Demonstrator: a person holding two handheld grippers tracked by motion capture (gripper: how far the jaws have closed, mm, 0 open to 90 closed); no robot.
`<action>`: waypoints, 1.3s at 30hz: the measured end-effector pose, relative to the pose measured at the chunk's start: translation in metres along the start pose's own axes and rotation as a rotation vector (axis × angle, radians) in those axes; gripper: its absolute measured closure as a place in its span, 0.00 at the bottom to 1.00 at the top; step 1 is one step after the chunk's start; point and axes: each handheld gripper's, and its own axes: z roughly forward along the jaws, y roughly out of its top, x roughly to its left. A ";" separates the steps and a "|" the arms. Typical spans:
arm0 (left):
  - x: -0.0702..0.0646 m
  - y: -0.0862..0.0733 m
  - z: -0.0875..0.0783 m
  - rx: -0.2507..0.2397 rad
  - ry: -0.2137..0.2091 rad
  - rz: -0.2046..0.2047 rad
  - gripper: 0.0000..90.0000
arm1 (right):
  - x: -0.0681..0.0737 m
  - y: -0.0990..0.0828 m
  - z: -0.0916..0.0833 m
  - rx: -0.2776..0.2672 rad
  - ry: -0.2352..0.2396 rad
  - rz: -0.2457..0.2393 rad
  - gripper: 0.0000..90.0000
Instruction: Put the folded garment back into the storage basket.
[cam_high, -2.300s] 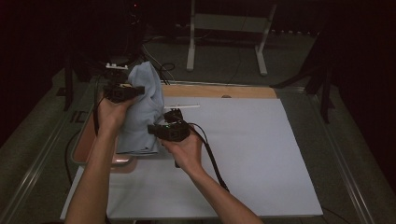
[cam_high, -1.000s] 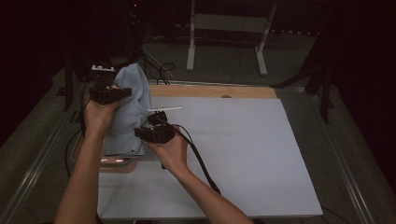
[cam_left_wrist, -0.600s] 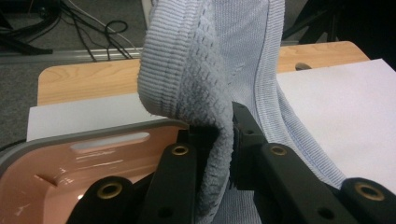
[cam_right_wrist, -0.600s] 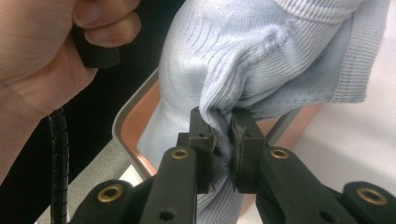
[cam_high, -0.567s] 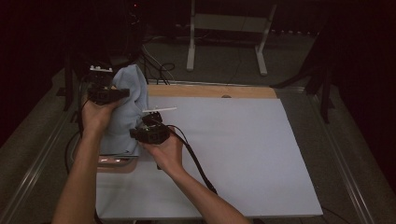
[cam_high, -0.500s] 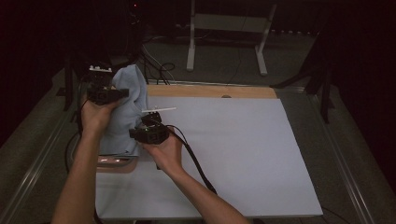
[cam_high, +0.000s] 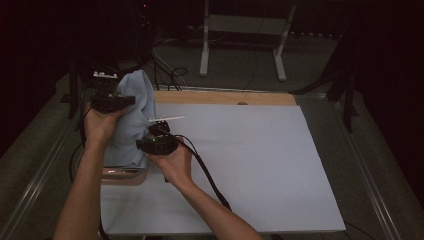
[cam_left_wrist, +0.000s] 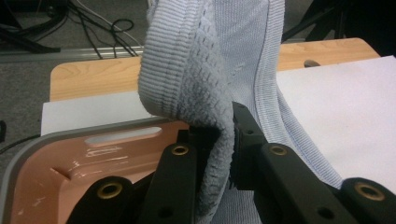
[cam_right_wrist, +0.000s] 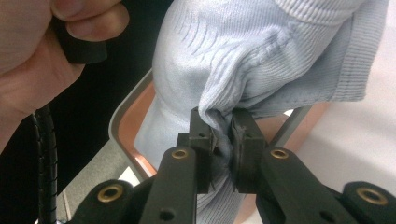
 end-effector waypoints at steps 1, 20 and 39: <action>0.000 0.000 0.000 0.000 0.000 0.001 0.91 | 0.000 0.000 0.001 0.000 -0.001 0.003 0.90; 0.014 -0.010 -0.001 0.003 0.017 -0.020 0.91 | -0.001 -0.005 0.020 0.030 -0.009 0.012 0.90; 0.021 -0.011 -0.001 0.012 0.030 -0.027 0.91 | -0.002 -0.007 0.031 0.048 -0.036 0.008 0.90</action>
